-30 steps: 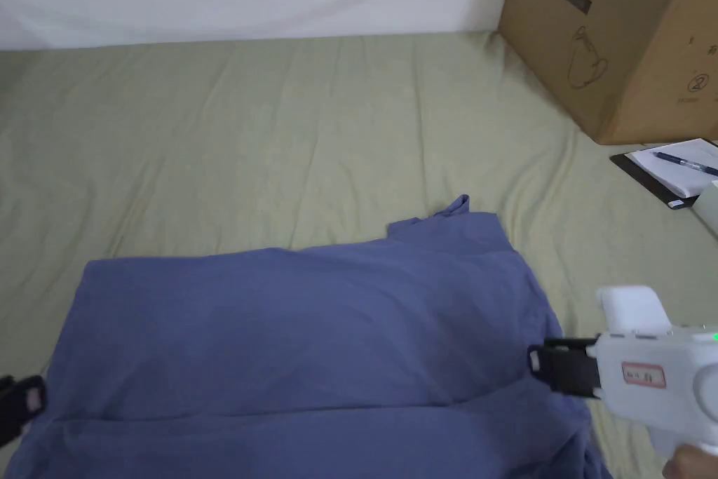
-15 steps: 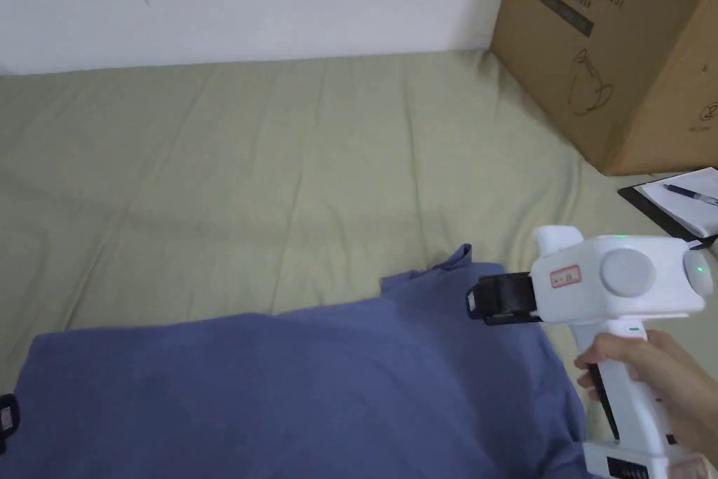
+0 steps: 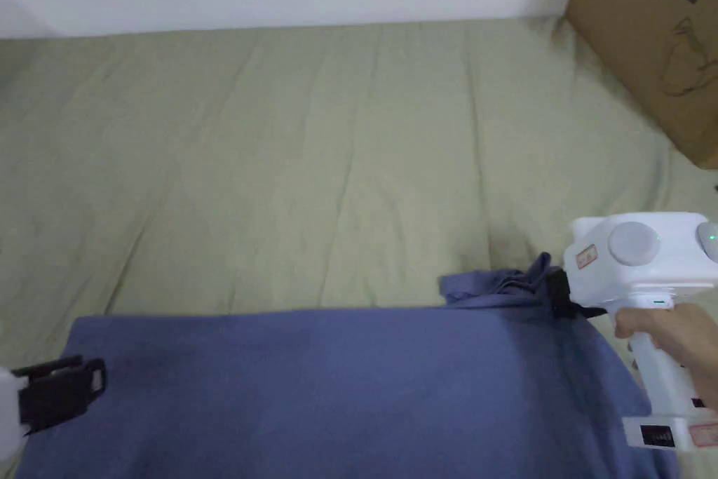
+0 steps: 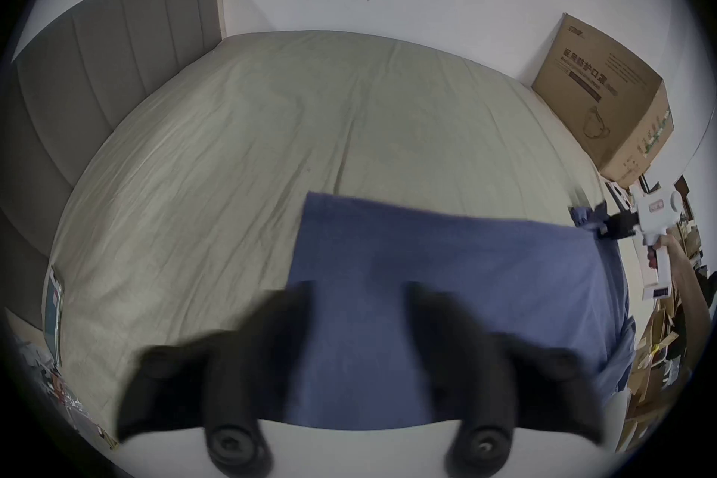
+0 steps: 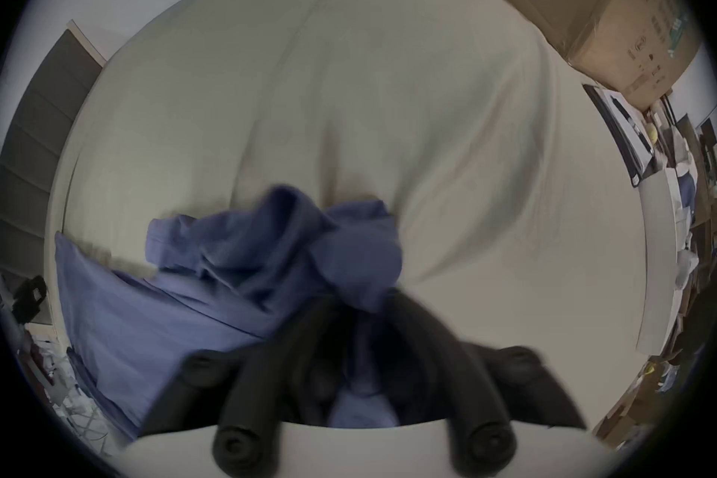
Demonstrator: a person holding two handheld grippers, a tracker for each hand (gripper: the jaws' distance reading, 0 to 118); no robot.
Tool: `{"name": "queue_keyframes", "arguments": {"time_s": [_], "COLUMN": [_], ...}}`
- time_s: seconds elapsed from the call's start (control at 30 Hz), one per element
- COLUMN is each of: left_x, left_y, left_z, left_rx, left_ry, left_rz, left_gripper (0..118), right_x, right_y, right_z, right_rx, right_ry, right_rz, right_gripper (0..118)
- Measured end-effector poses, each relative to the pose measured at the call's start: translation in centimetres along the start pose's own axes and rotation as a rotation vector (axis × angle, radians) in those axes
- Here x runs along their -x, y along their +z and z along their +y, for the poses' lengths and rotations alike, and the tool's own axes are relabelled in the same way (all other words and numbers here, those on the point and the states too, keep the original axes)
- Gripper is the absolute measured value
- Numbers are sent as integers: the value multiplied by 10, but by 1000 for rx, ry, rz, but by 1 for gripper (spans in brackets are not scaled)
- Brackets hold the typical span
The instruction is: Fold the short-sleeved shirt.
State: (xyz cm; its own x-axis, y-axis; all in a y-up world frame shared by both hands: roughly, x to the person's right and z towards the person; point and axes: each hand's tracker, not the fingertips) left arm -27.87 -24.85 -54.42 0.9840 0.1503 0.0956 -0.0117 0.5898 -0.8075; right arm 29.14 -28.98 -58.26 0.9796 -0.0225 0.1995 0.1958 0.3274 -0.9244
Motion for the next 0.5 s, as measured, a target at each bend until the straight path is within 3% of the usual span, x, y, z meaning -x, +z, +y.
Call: {"name": "queue_keyframes", "arguments": {"time_s": [0.03, 0.07, 0.13, 0.3, 0.37, 0.4, 0.43, 0.5], "left_x": [2, 8, 12, 18, 22, 19, 15, 2], "left_y": [-8, -17, -33, -89, -108, -114, -123, -134], "left_z": [8, 19, 37, 59, 64, 63, 59, 53], "left_rx": [2, 12, 33, 141, 156, 162, 213, 249], "left_ry": [10, 22, 30, 18, 36, 34, 21, -96], "left_rz": [0, -2, 8, 123, 69, 27, 15, 163], "left_gripper": [98, 112, 113, 113, 112, 107, 91, 90], "right_x": [6, 11, 21, 15, 16, 16, 17, 18], "right_y": [-1, -4, -8, -5, -5, -5, -6, -4], "right_z": [2, 3, -2, -5, -4, -4, -3, -3], "right_rx": [6, 23, 7, -3, 1, 3, 4, 5], "right_ry": [-4, 35, 94, 46, 46, 47, 48, 43], "right_rz": [-6, -62, -93, -71, -70, -70, -72, -75], "right_gripper": [1, 1, 1, 1, 1, 1, 1, 1]}}
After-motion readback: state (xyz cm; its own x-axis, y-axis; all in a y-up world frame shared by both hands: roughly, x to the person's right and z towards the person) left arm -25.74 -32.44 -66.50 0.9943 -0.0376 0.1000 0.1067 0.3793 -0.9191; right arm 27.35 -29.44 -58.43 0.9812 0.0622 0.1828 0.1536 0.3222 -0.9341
